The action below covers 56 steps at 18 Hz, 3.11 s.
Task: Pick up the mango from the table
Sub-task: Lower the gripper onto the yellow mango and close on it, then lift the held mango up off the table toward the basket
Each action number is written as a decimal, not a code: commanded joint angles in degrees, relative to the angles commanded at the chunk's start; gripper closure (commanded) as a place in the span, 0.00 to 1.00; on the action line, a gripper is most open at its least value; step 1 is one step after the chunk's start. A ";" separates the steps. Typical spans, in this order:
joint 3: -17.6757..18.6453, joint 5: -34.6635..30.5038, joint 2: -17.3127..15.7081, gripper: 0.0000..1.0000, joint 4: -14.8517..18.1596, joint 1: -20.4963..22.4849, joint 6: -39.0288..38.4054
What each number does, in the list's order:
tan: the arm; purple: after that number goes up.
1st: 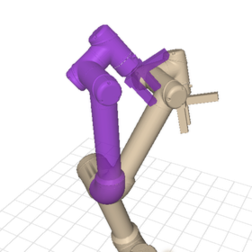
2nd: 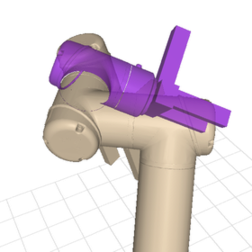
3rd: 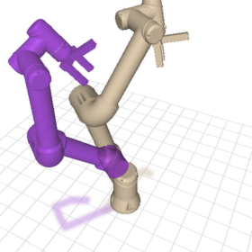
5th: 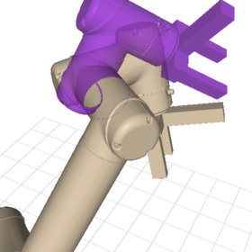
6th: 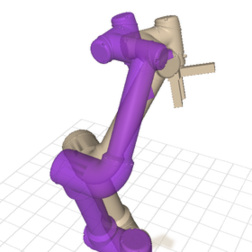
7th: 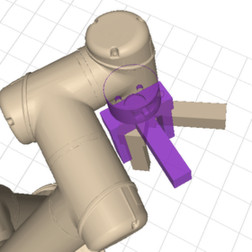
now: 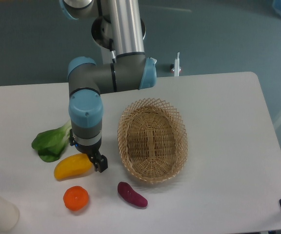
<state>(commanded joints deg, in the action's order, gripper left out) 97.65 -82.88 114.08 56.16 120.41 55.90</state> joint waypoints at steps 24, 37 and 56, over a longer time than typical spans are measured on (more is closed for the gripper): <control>-0.09 -0.70 6.33 0.10 -4.22 -4.40 -5.10; -0.61 -2.29 2.20 0.53 -3.78 -4.22 -5.89; -8.60 -3.16 -2.55 0.51 -0.10 9.40 -2.56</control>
<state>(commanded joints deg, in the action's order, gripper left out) 89.05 -86.04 111.53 56.06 129.81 53.34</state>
